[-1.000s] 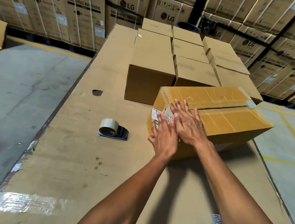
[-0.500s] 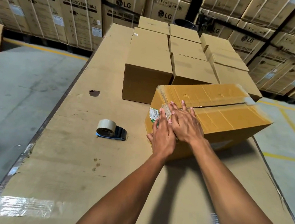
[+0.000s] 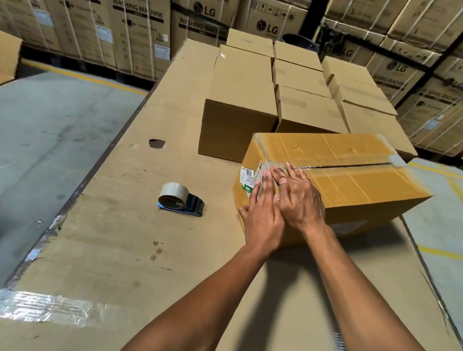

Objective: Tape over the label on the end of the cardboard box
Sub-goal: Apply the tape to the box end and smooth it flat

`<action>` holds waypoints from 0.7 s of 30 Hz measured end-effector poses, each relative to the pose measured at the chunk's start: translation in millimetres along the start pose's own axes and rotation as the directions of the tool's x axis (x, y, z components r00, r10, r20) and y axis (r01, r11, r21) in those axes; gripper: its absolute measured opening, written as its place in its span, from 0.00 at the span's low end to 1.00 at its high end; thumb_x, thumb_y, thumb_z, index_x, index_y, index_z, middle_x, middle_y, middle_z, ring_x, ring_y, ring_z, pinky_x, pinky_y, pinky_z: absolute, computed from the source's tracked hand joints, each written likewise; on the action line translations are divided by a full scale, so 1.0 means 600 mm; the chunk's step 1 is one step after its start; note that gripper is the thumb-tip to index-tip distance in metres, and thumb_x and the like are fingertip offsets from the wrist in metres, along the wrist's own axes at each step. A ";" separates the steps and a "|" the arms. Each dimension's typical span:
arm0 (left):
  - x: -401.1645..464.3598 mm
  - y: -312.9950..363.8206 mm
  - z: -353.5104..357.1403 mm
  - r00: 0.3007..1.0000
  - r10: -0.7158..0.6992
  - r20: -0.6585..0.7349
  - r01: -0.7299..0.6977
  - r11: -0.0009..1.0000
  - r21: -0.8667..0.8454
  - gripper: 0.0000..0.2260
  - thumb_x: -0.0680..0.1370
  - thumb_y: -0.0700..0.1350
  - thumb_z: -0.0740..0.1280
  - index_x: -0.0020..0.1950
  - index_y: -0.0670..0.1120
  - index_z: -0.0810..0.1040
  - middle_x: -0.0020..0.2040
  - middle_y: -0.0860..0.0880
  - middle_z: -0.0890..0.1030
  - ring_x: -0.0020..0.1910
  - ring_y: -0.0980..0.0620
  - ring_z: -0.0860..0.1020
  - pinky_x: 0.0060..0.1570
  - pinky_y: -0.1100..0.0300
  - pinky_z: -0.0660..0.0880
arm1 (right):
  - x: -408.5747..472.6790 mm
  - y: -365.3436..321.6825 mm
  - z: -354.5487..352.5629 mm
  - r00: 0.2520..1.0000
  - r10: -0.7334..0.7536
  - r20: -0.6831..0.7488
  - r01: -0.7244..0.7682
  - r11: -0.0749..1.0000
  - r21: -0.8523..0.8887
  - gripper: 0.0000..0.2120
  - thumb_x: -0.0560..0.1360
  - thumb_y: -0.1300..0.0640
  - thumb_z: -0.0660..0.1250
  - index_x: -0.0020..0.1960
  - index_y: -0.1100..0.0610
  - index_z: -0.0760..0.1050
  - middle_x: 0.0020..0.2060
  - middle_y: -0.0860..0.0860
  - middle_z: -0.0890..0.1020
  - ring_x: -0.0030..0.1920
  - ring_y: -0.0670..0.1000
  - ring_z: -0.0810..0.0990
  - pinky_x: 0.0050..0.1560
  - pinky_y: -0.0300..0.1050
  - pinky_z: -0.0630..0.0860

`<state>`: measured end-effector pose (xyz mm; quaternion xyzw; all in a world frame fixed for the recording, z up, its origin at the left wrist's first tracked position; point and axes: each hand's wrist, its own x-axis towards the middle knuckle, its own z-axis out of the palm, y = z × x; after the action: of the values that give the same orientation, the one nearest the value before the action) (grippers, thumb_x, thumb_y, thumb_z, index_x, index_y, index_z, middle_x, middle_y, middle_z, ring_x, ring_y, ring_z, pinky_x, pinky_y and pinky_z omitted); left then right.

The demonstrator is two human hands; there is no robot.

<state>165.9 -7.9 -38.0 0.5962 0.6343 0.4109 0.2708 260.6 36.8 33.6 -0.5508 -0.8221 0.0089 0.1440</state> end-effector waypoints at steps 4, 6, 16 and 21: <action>0.003 0.000 0.007 0.999 -0.047 0.003 0.047 0.999 0.011 0.28 0.90 0.57 0.51 0.89 0.59 0.44 0.88 0.61 0.50 0.86 0.57 0.52 0.75 0.37 0.60 | 0.001 -0.009 0.002 0.999 0.037 -0.016 -0.037 0.999 0.027 0.30 0.83 0.50 0.45 0.76 0.60 0.73 0.75 0.55 0.76 0.82 0.55 0.64 0.84 0.55 0.55; 0.001 0.000 0.009 0.996 -0.094 0.011 0.094 0.996 0.009 0.28 0.90 0.58 0.51 0.89 0.58 0.46 0.88 0.60 0.52 0.86 0.56 0.54 0.76 0.36 0.59 | -0.001 -0.016 0.001 0.997 0.070 -0.031 -0.069 0.997 0.038 0.33 0.82 0.48 0.43 0.74 0.62 0.75 0.74 0.57 0.76 0.82 0.56 0.65 0.84 0.54 0.55; -0.003 0.006 -0.024 0.977 -0.187 0.103 0.178 0.980 0.088 0.30 0.89 0.61 0.45 0.88 0.48 0.55 0.87 0.50 0.60 0.87 0.49 0.50 0.76 0.35 0.53 | -0.009 -0.025 0.009 0.973 0.220 -0.070 -0.218 0.975 0.037 0.35 0.82 0.47 0.43 0.77 0.66 0.70 0.77 0.61 0.71 0.83 0.59 0.61 0.84 0.53 0.53; -0.007 0.002 -0.026 0.993 -0.054 0.105 0.054 0.999 0.006 0.29 0.90 0.60 0.50 0.88 0.60 0.40 0.88 0.60 0.44 0.87 0.52 0.42 0.78 0.31 0.49 | -0.011 -0.010 0.006 0.996 0.084 0.042 -0.084 0.996 -0.011 0.32 0.83 0.45 0.40 0.84 0.53 0.59 0.82 0.51 0.63 0.84 0.52 0.57 0.85 0.53 0.50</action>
<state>154.1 -15.4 -29.2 0.6001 0.6357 0.3706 0.3139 256.5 29.1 29.5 -0.5853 -0.8010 0.0230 0.1236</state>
